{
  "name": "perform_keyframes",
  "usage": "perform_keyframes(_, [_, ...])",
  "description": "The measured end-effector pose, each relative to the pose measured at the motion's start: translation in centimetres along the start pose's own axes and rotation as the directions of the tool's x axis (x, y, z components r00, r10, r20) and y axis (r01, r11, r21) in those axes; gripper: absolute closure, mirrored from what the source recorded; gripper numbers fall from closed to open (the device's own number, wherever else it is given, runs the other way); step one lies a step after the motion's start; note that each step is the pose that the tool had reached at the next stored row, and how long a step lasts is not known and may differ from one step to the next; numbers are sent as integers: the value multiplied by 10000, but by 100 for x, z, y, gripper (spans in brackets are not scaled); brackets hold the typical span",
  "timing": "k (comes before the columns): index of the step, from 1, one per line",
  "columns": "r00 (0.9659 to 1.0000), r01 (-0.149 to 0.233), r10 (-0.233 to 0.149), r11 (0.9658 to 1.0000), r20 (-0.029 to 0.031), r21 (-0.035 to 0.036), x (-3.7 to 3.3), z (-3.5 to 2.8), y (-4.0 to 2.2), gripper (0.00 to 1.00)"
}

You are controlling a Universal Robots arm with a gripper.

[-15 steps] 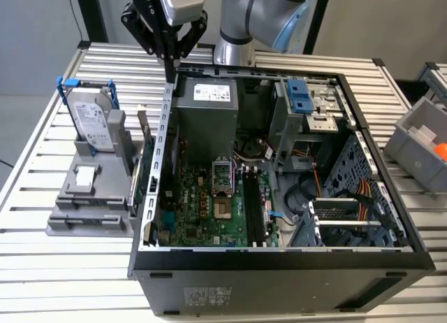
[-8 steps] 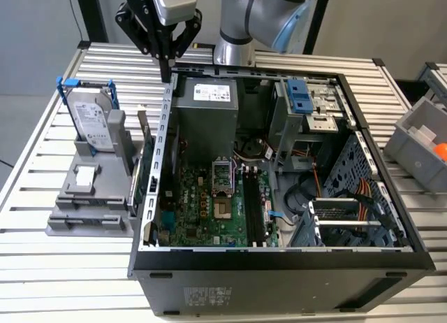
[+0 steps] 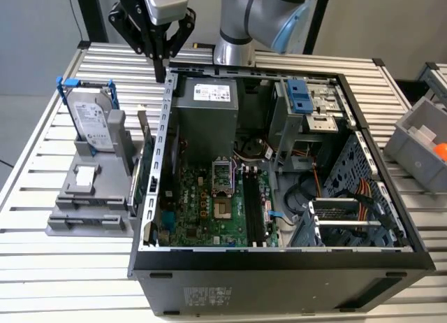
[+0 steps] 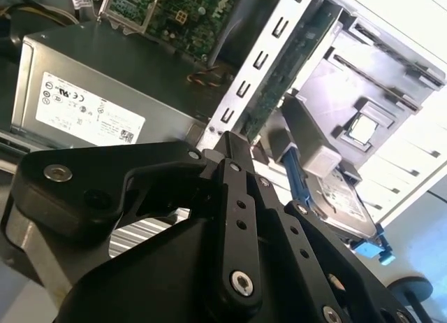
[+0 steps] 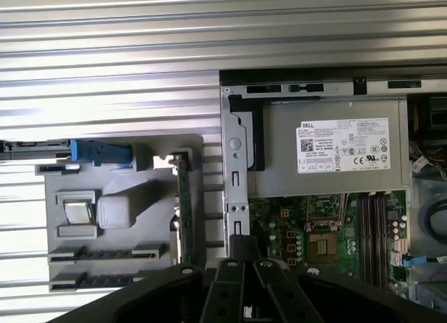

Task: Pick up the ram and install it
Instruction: 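Reach for the ram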

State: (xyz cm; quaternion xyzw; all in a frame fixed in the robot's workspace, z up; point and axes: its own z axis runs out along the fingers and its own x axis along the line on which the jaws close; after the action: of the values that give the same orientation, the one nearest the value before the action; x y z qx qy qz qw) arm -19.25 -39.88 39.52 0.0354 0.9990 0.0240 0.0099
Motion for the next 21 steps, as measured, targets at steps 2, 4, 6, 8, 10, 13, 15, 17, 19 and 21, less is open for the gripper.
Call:
perform_keyframes(2, [10000, 0, 0, 10000, 0, 1, 25, -1, -2, 100])
perform_keyframes(4, [10000, -1, 1, 10000, 0, 0, 48, -1, -3, 100])
perform_keyframes(6, [10000, 0, 0, 10000, 0, 0, 71, -2, -5, 100])
perform_keyframes(8, [10000, 0, 0, 10000, 0, 0, 89, -2, -6, 100])
perform_keyframes(10, [10000, 0, 0, 10000, 0, 0, 109, -2, -8, 100])
perform_keyframes(13, [10000, 0, 0, 10000, 1, 0, 140, -3, -10, 100])
perform_keyframes(15, [10000, 0, 0, 10000, 0, 0, 160, -4, -11, 100])
perform_keyframes(17, [10000, 0, 0, 10000, 0, 0, 178, -4, -13, 100])
perform_keyframes(19, [10000, 0, 0, 10000, 0, 0, 195, -4, -14, 100])
perform_keyframes(21, [10000, 0, 0, 10000, 0, 0, 211, -5, -15, 100])
